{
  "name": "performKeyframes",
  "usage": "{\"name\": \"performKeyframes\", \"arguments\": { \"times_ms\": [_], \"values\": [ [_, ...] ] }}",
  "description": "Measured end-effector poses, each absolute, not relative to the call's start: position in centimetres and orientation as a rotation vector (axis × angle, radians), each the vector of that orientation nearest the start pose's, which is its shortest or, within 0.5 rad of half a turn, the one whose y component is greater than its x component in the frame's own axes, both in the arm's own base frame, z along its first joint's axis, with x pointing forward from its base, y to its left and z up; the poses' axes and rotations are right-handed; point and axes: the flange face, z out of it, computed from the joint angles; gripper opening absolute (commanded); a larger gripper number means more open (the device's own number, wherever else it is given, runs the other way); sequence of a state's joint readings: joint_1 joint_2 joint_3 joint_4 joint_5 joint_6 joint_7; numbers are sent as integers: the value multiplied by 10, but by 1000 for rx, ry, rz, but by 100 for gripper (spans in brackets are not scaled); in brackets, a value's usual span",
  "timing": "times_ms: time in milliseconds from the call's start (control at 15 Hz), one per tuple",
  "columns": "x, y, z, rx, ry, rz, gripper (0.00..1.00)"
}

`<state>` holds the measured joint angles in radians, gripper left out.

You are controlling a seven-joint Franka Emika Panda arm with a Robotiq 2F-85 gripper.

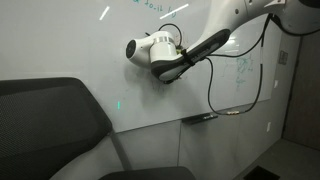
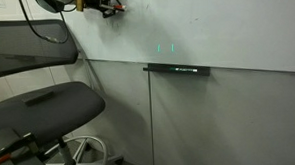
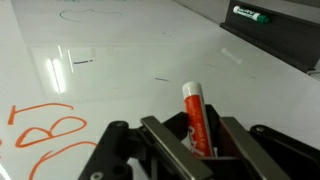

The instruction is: Use the red marker to write on the whiteboard.

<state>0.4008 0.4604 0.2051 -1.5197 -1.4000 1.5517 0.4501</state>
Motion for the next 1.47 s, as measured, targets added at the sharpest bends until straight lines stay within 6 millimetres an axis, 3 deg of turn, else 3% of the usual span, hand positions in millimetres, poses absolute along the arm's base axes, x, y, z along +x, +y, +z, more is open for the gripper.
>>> {"name": "performKeyframes", "arguments": {
  "times_ms": [400,867,1267,1467],
  "values": [
    [617,270,445,1806,489,268,6],
    [553,266,421,1870,530,-28,6],
    [510,226,440,1956,321,-165,6],
    [490,204,439,2035,270,-227,6]
  ]
}}
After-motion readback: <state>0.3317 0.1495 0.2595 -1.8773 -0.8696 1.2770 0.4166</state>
